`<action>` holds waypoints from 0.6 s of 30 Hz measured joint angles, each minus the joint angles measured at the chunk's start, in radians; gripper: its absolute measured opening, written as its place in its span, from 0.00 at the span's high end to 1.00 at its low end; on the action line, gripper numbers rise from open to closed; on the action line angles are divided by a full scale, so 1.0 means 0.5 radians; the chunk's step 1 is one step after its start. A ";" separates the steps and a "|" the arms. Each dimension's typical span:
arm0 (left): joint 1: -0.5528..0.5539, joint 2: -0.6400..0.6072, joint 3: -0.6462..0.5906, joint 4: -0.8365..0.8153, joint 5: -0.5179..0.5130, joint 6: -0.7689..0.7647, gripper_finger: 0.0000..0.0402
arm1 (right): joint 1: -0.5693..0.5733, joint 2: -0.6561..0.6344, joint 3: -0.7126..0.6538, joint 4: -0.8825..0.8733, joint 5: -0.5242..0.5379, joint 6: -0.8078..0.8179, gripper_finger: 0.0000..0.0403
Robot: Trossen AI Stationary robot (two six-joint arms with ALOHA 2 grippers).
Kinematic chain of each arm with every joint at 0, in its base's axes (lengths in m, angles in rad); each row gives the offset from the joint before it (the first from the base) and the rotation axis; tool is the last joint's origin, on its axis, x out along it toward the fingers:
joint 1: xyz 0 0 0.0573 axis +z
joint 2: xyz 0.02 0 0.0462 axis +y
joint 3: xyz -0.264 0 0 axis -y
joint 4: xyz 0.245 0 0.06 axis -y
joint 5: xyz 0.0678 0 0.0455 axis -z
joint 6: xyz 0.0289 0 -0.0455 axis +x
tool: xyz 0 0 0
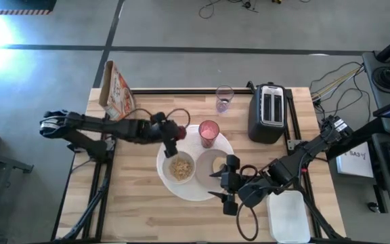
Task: Arrange a breakfast setting
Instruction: Put the red apple on the white table mat to the left of the red glass
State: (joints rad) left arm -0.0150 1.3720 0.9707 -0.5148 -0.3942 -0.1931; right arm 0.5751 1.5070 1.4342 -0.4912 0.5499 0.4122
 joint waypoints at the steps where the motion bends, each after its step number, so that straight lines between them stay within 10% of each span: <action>1: 0.045 0.000 -0.021 0.038 0.035 0.000 0.52 | 0.000 0.000 0.000 -0.002 0.000 0.000 0.37; 18: 0.229 0.000 -0.292 0.268 0.294 -0.098 0.52 | 0.000 0.005 -0.001 -0.021 0.001 -0.025 0.38</action>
State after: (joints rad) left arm 0.0994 1.3720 0.8247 -0.3810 -0.2475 -0.2422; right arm 0.5751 1.5094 1.4338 -0.5016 0.5503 0.3995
